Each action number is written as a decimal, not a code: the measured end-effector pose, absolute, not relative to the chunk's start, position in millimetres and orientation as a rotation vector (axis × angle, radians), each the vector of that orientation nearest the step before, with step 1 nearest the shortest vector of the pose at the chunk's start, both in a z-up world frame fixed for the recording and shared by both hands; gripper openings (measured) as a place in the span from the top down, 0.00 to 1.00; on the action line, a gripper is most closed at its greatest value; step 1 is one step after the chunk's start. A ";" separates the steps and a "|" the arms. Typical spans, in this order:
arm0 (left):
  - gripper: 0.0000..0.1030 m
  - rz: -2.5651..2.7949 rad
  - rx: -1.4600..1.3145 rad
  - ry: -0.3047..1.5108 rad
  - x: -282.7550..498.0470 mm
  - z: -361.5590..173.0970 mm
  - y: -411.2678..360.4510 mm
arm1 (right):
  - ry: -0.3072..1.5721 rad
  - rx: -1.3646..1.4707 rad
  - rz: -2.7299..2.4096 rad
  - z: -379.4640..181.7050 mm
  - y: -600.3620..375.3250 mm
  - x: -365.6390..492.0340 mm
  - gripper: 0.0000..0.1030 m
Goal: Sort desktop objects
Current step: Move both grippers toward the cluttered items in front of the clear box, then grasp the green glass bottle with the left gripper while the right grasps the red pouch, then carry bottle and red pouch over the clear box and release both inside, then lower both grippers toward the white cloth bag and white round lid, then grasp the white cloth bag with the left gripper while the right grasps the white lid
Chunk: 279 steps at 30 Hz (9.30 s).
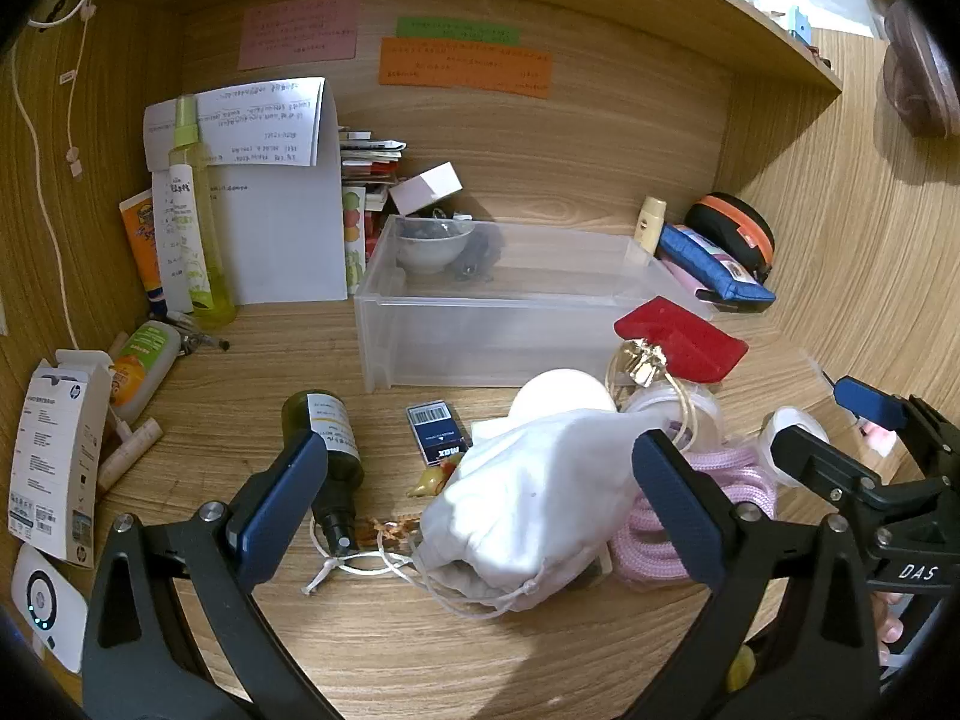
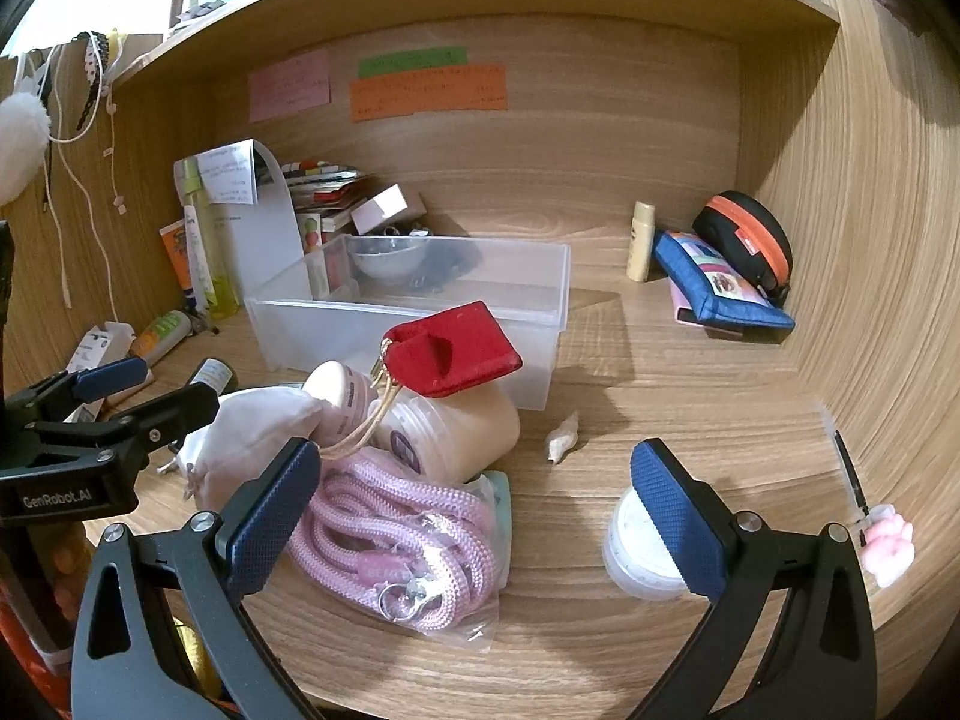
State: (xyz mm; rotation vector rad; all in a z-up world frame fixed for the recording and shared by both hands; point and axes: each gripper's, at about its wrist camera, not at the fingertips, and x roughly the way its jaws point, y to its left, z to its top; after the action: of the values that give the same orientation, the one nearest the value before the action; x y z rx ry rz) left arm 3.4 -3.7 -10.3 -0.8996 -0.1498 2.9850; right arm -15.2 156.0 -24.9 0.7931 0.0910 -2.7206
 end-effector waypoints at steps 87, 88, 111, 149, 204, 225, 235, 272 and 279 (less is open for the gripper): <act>0.59 2.848 -1.412 -0.269 -78.9 -74.7 -94.3 | 0.155 1.030 -2.402 -49.7 113.8 -131.3 0.69; 0.60 2.854 -1.412 -0.262 -78.2 -75.0 -93.9 | 0.156 1.016 -2.406 -48.2 113.9 -129.3 0.70; 0.60 3.037 -1.031 -0.098 -71.6 14.6 -70.6 | 0.180 0.797 -2.506 12.1 139.8 -114.4 0.73; 0.62 2.790 -1.231 0.015 -201.6 7.8 -29.6 | 0.409 0.961 -2.369 -11.8 83.7 -216.4 0.73; 0.03 2.847 -1.088 0.019 -58.3 32.2 -16.8 | 0.428 0.932 -2.601 22.2 185.4 -95.0 0.14; 0.03 2.594 -1.340 -0.135 -40.2 -48.2 1.2 | 0.303 1.146 -2.563 -37.2 223.5 -74.5 0.14; 0.02 2.534 -1.364 -0.228 -57.5 -62.2 0.6 | 0.333 1.208 -2.542 -65.3 227.5 -85.7 0.14; 0.61 2.647 -1.090 -0.389 -47.8 -7.3 -50.8 | 0.205 1.029 -2.558 -25.9 238.4 -84.7 0.40; 0.61 2.676 -1.032 -0.439 -54.6 4.8 -59.4 | 0.211 0.970 -2.555 -11.1 231.3 -86.2 0.40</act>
State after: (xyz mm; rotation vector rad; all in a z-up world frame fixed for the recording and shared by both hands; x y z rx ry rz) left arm -54.6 -59.4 4.8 -1.0317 -0.4389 2.6755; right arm -86.2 231.3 -11.1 0.9703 0.2110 -2.5547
